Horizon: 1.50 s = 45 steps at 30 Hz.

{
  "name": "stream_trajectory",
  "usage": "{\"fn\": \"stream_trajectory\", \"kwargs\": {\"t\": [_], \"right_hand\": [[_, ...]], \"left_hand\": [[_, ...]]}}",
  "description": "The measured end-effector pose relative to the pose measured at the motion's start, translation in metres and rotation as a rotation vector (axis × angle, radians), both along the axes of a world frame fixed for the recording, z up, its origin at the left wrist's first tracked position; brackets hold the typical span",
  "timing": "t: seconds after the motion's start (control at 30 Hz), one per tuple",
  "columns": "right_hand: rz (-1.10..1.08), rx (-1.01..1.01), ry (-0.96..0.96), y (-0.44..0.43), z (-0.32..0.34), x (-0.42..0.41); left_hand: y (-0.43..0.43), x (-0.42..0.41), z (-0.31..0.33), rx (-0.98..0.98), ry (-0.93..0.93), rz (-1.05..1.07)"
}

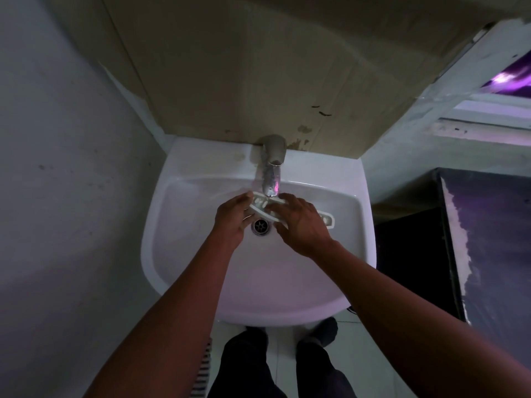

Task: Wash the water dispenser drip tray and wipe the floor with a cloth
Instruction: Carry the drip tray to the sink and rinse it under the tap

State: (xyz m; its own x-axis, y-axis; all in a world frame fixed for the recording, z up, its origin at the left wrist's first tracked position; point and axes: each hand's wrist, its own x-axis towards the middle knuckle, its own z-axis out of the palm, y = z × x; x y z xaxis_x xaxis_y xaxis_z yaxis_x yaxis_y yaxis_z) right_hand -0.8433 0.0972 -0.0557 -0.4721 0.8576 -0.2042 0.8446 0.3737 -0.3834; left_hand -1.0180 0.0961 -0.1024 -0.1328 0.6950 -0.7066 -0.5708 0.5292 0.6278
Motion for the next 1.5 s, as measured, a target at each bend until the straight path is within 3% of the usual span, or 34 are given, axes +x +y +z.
{"fn": "stream_trajectory", "kwargs": {"t": [0.17, 0.33, 0.5, 0.8, 0.93, 1.17, 1.5], "right_hand": [[-0.018, -0.029, -0.016, 0.002, 0.002, 0.001], [-0.039, -0.058, 0.084, -0.003, 0.000, 0.005], [0.055, -0.016, 0.012, -0.005, 0.000, 0.009], [0.069, -0.010, -0.019, 0.003, 0.007, -0.002], [0.076, -0.034, -0.019, 0.007, 0.010, -0.004], [0.049, -0.018, 0.094, 0.000, 0.009, -0.001], [-0.039, -0.057, 0.079, 0.004, 0.001, -0.001]], "left_hand": [[-0.003, 0.000, -0.001, 0.019, 0.010, -0.011], [0.001, -0.007, 0.004, 0.028, 0.044, -0.011], [0.000, -0.020, 0.004, -0.005, 0.025, 0.022], [-0.018, -0.006, 0.011, 0.012, -0.119, -0.118], [-0.025, 0.009, 0.012, 0.025, -0.167, -0.068], [-0.023, 0.004, 0.013, 0.037, -0.126, -0.054], [-0.014, 0.003, 0.016, 0.051, -0.087, -0.073]]}}
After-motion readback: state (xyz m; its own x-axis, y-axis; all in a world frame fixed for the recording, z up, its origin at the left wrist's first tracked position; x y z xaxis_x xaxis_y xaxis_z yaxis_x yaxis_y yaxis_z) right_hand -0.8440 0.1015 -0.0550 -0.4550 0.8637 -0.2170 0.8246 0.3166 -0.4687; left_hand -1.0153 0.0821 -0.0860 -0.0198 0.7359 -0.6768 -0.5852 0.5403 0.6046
